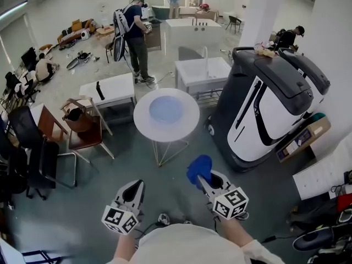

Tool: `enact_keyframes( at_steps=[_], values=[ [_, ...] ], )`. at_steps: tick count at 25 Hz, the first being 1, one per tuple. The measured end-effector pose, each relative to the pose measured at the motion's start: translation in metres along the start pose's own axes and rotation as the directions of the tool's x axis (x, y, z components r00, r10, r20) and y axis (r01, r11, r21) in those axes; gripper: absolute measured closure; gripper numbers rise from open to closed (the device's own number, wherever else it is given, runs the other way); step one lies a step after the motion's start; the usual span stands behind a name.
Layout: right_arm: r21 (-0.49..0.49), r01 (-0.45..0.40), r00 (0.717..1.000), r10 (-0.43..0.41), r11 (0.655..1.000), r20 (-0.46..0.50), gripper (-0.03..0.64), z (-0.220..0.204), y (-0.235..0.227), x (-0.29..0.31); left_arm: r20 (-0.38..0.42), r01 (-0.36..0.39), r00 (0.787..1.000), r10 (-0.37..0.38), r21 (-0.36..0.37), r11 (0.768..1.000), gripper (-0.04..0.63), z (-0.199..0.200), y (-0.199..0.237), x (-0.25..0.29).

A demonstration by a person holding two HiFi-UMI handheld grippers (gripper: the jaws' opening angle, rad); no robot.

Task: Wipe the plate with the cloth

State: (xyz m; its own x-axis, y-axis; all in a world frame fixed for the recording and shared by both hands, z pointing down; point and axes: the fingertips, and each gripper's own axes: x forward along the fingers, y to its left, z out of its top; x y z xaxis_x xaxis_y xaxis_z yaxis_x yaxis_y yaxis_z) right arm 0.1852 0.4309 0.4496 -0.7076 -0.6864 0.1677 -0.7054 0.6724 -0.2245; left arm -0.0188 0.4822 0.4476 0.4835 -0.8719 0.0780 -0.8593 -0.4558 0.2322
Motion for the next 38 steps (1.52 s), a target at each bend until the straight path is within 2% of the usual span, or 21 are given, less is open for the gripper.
enact_keyframes(
  at_steps=[5, 13, 21, 29, 38],
  values=[
    [0.01, 0.026, 1.0, -0.026, 1.0, 0.001, 0.523, -0.001, 0.009, 0.016, -0.003, 0.018, 1.0, -0.018, -0.011, 1.0, 0.563, 0.003, 0.022, -0.002],
    [0.039, 0.101, 0.994, -0.102, 0.994, 0.026, 0.523, -0.003, 0.016, 0.039, -0.028, 0.089, 0.996, -0.089, -0.013, 0.996, 0.563, 0.0, 0.067, -0.002],
    [0.052, 0.124, 0.992, -0.124, 0.991, -0.006, 0.523, -0.004, 0.008, 0.071, -0.051, 0.09, 0.994, -0.092, -0.052, 0.995, 0.563, -0.004, 0.103, 0.019],
    [0.042, 0.07, 0.998, -0.07, 0.997, -0.01, 0.523, 0.011, -0.042, 0.126, -0.05, 0.063, 0.997, -0.065, -0.046, 0.997, 0.563, 0.003, 0.125, 0.08],
    [0.019, 0.001, 1.0, 0.0, 1.0, -0.021, 0.523, 0.041, -0.114, 0.185, -0.016, -0.006, 1.0, 0.006, -0.041, 0.999, 0.563, 0.023, 0.149, 0.163]
  ],
)
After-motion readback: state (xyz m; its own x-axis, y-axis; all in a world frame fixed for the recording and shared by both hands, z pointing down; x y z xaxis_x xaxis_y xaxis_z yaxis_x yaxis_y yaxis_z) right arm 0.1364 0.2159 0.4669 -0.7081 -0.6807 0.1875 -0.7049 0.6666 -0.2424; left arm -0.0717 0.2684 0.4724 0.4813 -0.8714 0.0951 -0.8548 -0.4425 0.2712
